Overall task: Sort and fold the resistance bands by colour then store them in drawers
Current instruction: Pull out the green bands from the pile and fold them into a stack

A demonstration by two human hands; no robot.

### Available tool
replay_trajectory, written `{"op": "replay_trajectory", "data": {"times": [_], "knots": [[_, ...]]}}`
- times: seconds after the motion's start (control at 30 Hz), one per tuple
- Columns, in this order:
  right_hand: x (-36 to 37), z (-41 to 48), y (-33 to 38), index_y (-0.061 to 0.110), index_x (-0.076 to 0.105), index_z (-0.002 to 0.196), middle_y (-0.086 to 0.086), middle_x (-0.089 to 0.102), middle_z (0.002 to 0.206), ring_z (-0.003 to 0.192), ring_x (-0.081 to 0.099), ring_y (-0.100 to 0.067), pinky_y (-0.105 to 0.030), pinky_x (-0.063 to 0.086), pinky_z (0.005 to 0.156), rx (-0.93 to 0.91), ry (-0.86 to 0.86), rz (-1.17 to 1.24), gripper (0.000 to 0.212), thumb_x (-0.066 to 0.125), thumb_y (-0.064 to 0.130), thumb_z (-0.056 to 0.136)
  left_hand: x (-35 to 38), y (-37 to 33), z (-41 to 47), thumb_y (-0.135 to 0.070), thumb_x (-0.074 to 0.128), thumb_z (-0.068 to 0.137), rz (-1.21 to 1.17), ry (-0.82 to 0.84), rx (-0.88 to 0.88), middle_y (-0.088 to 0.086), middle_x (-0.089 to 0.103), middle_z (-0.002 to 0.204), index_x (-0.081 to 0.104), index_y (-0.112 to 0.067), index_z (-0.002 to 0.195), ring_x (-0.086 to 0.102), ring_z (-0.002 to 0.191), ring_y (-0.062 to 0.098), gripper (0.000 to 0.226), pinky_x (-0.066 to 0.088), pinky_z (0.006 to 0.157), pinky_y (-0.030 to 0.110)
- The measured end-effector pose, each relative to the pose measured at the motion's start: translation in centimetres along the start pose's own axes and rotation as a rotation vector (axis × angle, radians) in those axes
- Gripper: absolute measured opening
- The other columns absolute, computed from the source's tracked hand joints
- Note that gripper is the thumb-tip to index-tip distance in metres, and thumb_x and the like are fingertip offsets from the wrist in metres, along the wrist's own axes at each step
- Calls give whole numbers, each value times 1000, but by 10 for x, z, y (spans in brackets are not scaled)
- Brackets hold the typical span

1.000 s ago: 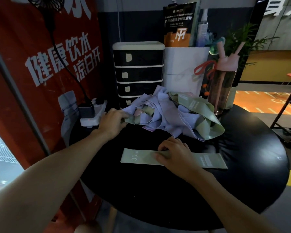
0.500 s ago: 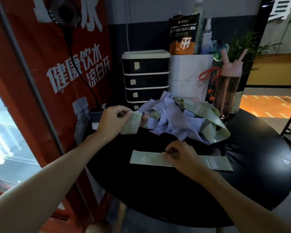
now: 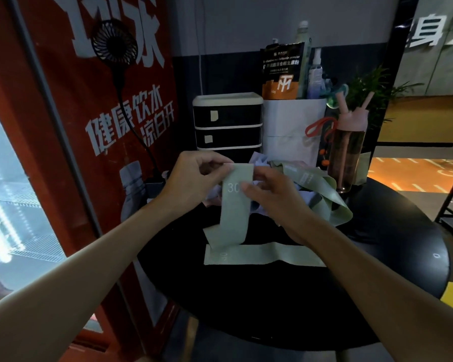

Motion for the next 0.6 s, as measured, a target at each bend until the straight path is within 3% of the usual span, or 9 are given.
{"op": "replay_trajectory", "data": {"times": [0.07,0.1,0.17,0.23,0.27,0.3,0.33,0.47,0.6], "knots": [[-3,-4,5,-1,66,106,-22,71,88,69,67,-30,-36,59,65,10,14,22,21,60,17,97,2,-6,2,-10,70,91,-78,-10,-25,3,76,88,75,-14,94,71,77,7,7,56,71,21],[-5,-5,7,-10,63,99,-28,63,76,51,58,-23,-27,51,50,15,-6,16,27,58,17,98,3,-8,2,-10,71,91,-101,-8,-44,7,75,89,75,-11,97,71,78,11,7,57,71,24],[-9,-6,12,-19,54,95,-23,45,61,37,38,-7,-20,34,38,14,-39,9,38,56,18,99,10,-14,4,-10,73,88,-116,16,-77,18,73,87,73,-6,99,71,75,28,12,58,67,38],[-10,-4,16,-18,51,97,-28,49,67,46,50,-13,-29,50,45,13,-45,56,42,59,23,98,15,-19,7,-8,74,87,-127,11,-99,26,71,84,72,2,94,68,69,36,12,55,61,42],[-10,-3,16,-15,53,101,-33,58,78,60,63,-23,-42,59,61,25,-31,105,39,61,23,96,15,-20,10,-8,74,87,-128,-22,-100,24,71,83,71,3,91,68,67,28,12,54,60,36],[-10,-3,17,-8,56,105,-29,67,89,77,70,-32,-51,58,75,36,-21,144,31,63,21,95,14,-23,12,-8,75,87,-142,-63,-104,20,72,83,71,3,89,67,66,19,11,53,61,30],[-11,-4,18,-3,57,109,-23,71,96,89,71,-35,-53,57,82,49,-6,182,26,65,17,93,13,-24,15,-8,75,87,-174,-102,-117,16,73,82,72,2,89,66,68,14,11,54,62,25],[-13,-8,16,5,53,120,-15,74,102,89,72,-27,-40,60,78,77,70,241,34,67,5,89,4,-25,25,-8,72,89,-326,-215,-170,5,73,77,71,-5,88,66,64,5,3,48,55,17],[-21,-14,9,7,59,114,-14,75,92,77,71,-20,-28,56,63,111,123,268,26,67,7,89,-10,-13,28,-12,70,91,-392,-342,-256,7,72,80,71,-4,93,65,65,9,8,47,54,22]]}}
Point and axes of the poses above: each hand's wrist, its own z-axis towards the middle knuckle, its own x-axis out of the palm, y = z × x, the point moved 6 cm from there along z, towards the middle knuckle
